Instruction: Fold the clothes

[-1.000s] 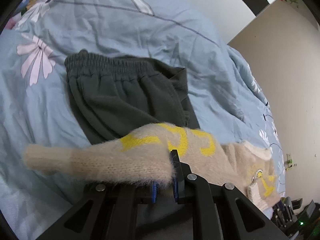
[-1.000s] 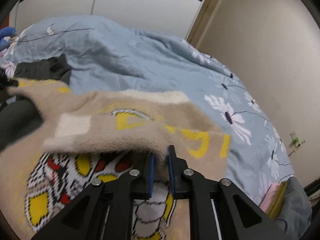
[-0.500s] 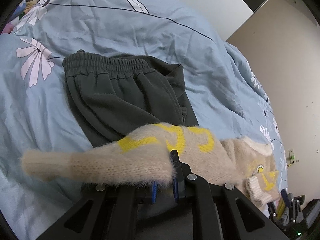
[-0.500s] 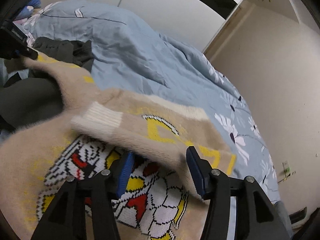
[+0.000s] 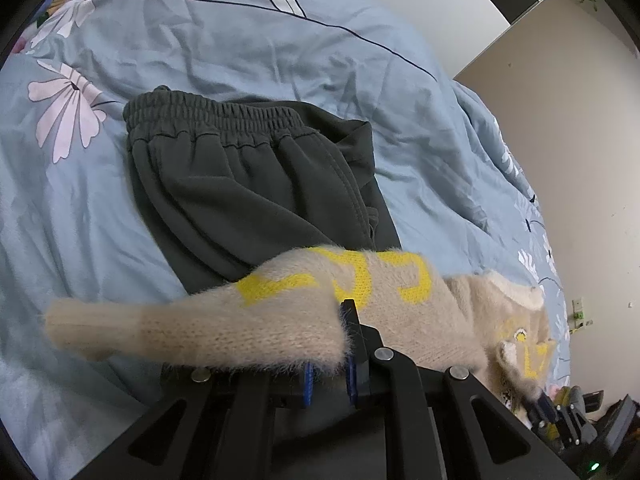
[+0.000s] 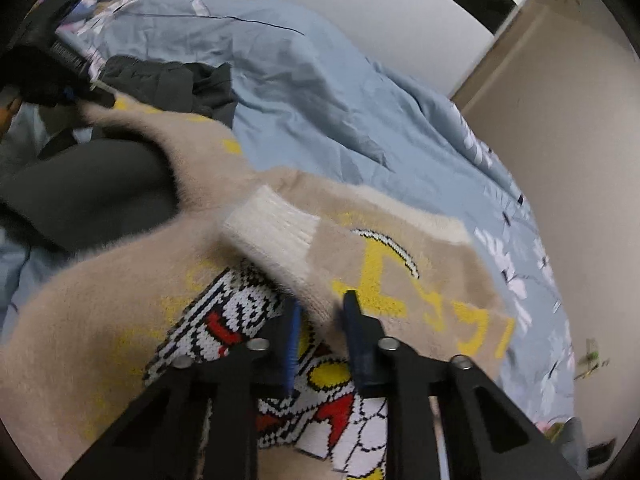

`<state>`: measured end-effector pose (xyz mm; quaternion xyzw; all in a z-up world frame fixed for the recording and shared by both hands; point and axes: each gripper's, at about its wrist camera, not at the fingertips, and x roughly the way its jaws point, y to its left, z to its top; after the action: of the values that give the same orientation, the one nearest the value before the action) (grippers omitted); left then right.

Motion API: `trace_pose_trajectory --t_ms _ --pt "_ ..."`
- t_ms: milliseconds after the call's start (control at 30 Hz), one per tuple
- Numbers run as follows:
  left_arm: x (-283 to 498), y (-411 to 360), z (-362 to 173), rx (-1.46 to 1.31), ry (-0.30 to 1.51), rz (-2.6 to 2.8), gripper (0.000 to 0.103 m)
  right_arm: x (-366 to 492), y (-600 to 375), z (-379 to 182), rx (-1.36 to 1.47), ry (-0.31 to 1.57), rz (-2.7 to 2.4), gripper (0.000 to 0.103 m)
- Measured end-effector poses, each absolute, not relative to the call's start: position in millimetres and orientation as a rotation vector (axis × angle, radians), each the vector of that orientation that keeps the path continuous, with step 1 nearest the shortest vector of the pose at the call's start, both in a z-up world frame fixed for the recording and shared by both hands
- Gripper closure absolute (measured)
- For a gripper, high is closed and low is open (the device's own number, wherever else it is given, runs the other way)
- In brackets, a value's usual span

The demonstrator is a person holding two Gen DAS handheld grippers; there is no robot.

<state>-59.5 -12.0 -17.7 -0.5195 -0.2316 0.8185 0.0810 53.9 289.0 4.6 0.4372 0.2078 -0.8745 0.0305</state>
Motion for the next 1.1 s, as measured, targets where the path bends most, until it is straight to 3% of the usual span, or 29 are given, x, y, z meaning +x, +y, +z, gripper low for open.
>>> trace_pose_trajectory --t_ms 167,433,600,700,933,1100 --pt "-60 -11 -17 -1.549 -0.68 2.454 0.089 51 307 29 1.244 0.311 -2.819 0.093" --pt "-57 -7 -11 -1.548 -0.659 2.462 0.089 42 291 -1 1.336 0.218 -2.725 0.092" --pt "-55 -1 0 -1.521 -0.601 2.494 0.089 54 314 18 1.275 0.005 -2.752 0.082" --pt "-52 10 19 -1.448 -0.506 2.542 0.092 72 338 32 1.217 -0.13 -2.826 0.073" --pt "-37 92 96 -1.129 -0.222 2.525 0.092 135 412 34 1.135 -0.569 -2.997 0.071" --pt "-16 197 119 -1.012 0.023 2.365 0.092 152 428 27 1.101 -0.666 -3.008 0.071"
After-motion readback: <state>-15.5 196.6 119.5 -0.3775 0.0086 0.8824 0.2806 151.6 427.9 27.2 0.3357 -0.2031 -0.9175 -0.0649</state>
